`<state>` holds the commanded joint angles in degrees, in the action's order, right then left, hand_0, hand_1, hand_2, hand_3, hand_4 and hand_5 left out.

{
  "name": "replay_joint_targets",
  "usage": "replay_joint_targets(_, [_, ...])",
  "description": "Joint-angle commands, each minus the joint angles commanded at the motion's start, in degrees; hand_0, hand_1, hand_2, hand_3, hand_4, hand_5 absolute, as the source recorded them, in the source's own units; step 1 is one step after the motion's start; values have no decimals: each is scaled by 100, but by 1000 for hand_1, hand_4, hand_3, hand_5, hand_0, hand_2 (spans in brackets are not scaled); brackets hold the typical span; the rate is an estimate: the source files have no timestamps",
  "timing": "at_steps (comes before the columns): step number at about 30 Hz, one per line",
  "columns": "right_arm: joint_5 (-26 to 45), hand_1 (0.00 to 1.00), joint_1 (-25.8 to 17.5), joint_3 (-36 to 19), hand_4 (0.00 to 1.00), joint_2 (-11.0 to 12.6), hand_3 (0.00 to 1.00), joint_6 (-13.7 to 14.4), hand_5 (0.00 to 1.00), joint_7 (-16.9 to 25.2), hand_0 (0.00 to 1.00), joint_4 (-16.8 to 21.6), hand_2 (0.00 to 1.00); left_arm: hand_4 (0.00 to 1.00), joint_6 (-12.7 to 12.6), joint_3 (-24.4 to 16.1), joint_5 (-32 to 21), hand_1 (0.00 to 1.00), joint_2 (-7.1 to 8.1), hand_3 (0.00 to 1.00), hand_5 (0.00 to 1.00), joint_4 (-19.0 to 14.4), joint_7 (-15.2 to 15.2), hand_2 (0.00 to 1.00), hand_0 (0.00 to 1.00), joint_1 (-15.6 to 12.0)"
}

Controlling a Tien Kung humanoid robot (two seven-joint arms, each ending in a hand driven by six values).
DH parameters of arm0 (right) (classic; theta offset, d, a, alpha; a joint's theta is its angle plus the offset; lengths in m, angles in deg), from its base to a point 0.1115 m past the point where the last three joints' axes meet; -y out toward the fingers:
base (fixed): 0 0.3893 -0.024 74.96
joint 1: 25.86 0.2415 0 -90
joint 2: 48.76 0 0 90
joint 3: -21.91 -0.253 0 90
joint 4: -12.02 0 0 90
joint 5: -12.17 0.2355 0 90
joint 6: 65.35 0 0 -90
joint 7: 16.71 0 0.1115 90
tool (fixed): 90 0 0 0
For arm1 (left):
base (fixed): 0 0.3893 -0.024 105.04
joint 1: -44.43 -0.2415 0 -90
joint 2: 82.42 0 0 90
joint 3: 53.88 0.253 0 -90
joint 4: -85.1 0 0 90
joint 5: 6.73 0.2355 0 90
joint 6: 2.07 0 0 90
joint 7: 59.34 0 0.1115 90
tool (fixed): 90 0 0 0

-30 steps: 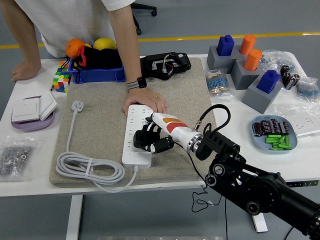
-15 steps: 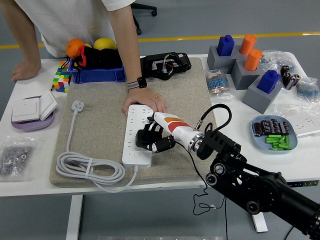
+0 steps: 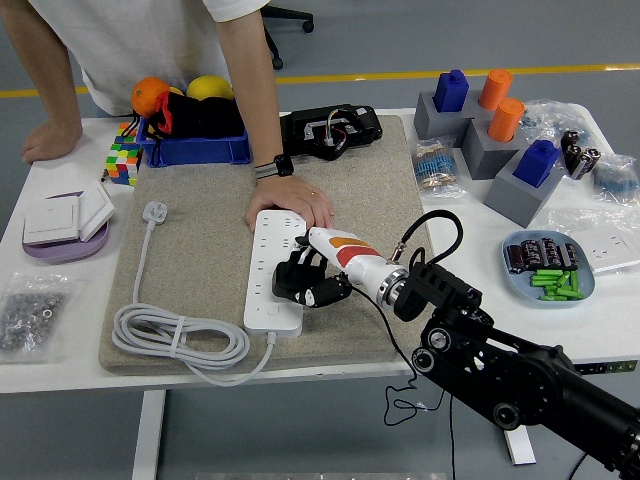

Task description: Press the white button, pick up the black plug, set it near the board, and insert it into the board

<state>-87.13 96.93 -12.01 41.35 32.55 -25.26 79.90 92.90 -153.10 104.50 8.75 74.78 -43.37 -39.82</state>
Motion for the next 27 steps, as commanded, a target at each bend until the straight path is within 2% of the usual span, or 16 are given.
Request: replay_joint_targets(27, [101,377,271,431,763,-11,469,31,2,91,419,-361,403,557,10,-13,51,630,7,692,393,0,-1,635,624,0])
